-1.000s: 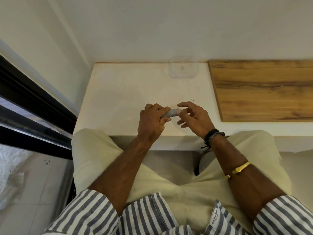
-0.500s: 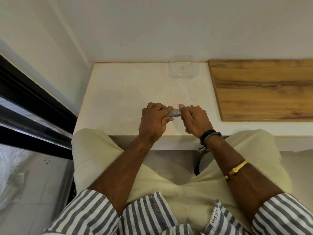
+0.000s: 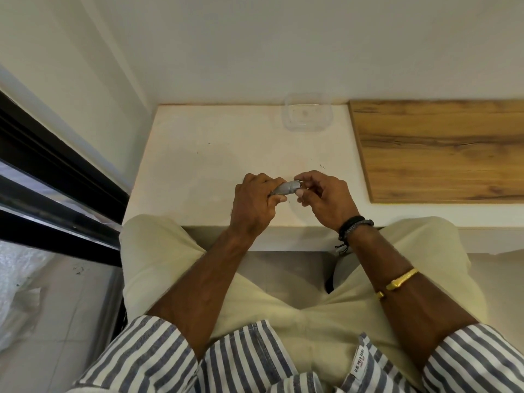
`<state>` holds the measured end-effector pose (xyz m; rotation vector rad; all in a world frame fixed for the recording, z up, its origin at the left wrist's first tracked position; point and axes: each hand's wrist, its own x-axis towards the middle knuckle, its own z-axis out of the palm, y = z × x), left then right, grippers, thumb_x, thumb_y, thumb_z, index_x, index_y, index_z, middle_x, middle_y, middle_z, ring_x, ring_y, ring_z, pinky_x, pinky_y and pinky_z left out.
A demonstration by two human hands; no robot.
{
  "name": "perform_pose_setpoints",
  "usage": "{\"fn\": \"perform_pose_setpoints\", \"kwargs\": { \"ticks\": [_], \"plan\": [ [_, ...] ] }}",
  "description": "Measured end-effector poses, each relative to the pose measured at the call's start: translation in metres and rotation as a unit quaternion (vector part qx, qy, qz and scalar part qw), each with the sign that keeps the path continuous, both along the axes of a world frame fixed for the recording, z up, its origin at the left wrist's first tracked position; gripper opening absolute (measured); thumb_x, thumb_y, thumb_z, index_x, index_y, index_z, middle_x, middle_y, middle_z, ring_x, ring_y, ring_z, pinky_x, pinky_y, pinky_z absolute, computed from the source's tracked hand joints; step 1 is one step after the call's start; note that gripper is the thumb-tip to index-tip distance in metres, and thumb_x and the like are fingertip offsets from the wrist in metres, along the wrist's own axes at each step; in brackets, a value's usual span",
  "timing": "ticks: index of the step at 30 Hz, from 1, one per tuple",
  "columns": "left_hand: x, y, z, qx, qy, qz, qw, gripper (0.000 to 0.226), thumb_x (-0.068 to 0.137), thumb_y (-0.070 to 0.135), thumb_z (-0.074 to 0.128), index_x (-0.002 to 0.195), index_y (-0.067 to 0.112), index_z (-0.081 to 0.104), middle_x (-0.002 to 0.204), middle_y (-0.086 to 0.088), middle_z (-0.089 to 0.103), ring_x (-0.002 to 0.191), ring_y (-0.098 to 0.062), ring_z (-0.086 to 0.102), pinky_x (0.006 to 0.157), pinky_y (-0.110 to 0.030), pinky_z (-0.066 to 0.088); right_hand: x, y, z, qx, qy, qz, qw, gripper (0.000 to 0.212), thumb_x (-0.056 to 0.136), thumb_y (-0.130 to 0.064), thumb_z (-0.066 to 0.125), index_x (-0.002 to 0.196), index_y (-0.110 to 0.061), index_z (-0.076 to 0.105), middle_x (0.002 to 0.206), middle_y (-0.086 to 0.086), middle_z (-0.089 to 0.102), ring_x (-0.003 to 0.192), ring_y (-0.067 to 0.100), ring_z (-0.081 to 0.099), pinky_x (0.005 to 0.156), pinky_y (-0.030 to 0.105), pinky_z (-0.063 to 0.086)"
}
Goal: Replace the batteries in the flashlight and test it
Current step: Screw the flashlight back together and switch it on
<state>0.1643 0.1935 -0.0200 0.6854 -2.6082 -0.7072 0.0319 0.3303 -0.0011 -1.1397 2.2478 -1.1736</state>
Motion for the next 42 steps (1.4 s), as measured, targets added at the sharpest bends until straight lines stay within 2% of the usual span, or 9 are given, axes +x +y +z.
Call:
{"fn": "perform_pose_setpoints", "kwargs": {
  "ticks": [10, 15, 22, 26, 28, 31, 35, 38, 42],
  "plan": [
    [0.000, -0.001, -0.002, -0.022, 0.036, 0.005, 0.999, 0.028, 0.089, 0.030, 0.070, 0.115, 0.019, 0.070, 0.100, 0.000, 0.071, 0.092, -0.021, 0.054, 0.076, -0.044, 0.049, 0.003, -0.006, -0.002, -0.017, 0.018, -0.013, 1.000, 0.018, 0.096, -0.014, 0.066, 0.115, -0.013, 0.067, 0.086, -0.002, 0.070, 0.076, 0.003, 0.068, 0.073, 0.012, 0.052],
    [-0.002, -0.001, -0.006, 0.031, 0.059, 0.018, 0.998, 0.037, 0.087, 0.036, 0.073, 0.118, 0.016, 0.070, 0.102, -0.002, 0.073, 0.090, -0.019, 0.056, 0.076, -0.038, 0.052, 0.008, -0.010, -0.008, -0.076, -0.154, -0.075, 0.982, 0.025, 0.096, -0.014, 0.067, 0.120, -0.010, 0.068, 0.103, 0.009, 0.074, 0.092, 0.024, 0.073, 0.081, 0.031, 0.062],
    [-0.003, 0.002, -0.006, 0.065, 0.115, 0.014, 0.991, 0.043, 0.082, 0.031, 0.080, 0.119, 0.011, 0.070, 0.107, -0.005, 0.074, 0.091, -0.019, 0.063, 0.079, -0.024, 0.050, 0.023, -0.019, -0.012, -0.195, -0.476, -0.155, 0.843, 0.016, 0.098, -0.017, 0.063, 0.113, -0.014, 0.070, 0.109, 0.006, 0.076, 0.115, 0.029, 0.068, 0.090, 0.037, 0.060],
    [-0.008, 0.008, 0.003, 0.189, 0.133, 0.068, 0.971, 0.040, 0.090, 0.037, 0.070, 0.123, 0.016, 0.067, 0.120, 0.001, 0.070, 0.104, -0.010, 0.065, 0.084, -0.026, 0.057, 0.018, -0.023, -0.012, -0.287, -0.631, -0.214, 0.688, 0.031, 0.105, -0.026, 0.051, 0.133, -0.013, 0.055, 0.125, 0.017, 0.067, 0.120, 0.033, 0.064, 0.101, 0.055, 0.051],
    [-0.012, 0.009, 0.006, 0.302, 0.137, 0.119, 0.936, 0.041, 0.097, 0.042, 0.057, 0.128, 0.015, 0.064, 0.127, 0.000, 0.068, 0.114, -0.011, 0.063, 0.098, -0.035, 0.054, 0.012, -0.024, -0.008, -0.311, -0.670, -0.236, 0.631, 0.028, 0.103, -0.033, 0.053, 0.127, -0.019, 0.058, 0.112, 0.013, 0.068, 0.109, 0.030, 0.066, 0.103, 0.055, 0.048],
    [-0.013, 0.005, 0.011, 0.555, 0.172, 0.130, 0.804, 0.061, 0.102, 0.054, 0.032, 0.141, 0.011, 0.050, 0.141, -0.006, 0.058, 0.131, -0.021, 0.052, 0.116, -0.047, 0.036, 0.008, -0.024, -0.002, -0.344, -0.699, -0.256, 0.572, 0.024, 0.097, -0.036, 0.051, 0.105, -0.016, 0.061, 0.084, 0.007, 0.059, 0.078, 0.024, 0.057, 0.098, 0.043, 0.044],
    [-0.009, -0.002, 0.015, 0.716, 0.246, 0.105, 0.645, 0.087, 0.094, 0.072, 0.015, 0.151, 0.009, 0.033, 0.156, -0.011, 0.038, 0.146, -0.026, 0.033, 0.123, -0.044, 0.019, 0.009, -0.021, 0.004, -0.405, -0.712, -0.216, 0.532, 0.023, 0.078, -0.030, 0.049, 0.079, -0.010, 0.060, 0.073, 0.006, 0.053, 0.066, 0.024, 0.052, 0.081, 0.037, 0.042],
    [-0.005, -0.004, 0.016, 0.750, 0.264, 0.096, 0.599, 0.096, 0.089, 0.080, 0.015, 0.153, 0.009, 0.028, 0.160, -0.011, 0.030, 0.149, -0.028, 0.025, 0.124, -0.044, 0.014, 0.011, -0.021, 0.010, -0.429, -0.713, -0.189, 0.521, 0.020, 0.067, -0.026, 0.048, 0.072, -0.009, 0.057, 0.070, 0.005, 0.050, 0.062, 0.024, 0.050, 0.079, 0.036, 0.042],
    [-0.004, -0.005, 0.018, 0.751, 0.264, 0.091, 0.599, 0.099, 0.087, 0.082, 0.015, 0.153, 0.009, 0.027, 0.161, -0.011, 0.029, 0.150, -0.028, 0.023, 0.124, -0.043, 0.014, 0.013, -0.023, 0.016, -0.434, -0.715, -0.185, 0.517, 0.016, 0.065, -0.024, 0.042, 0.067, -0.010, 0.050, 0.065, 0.005, 0.044, 0.059, 0.023, 0.045, 0.073, 0.032, 0.038]
  ]
}}
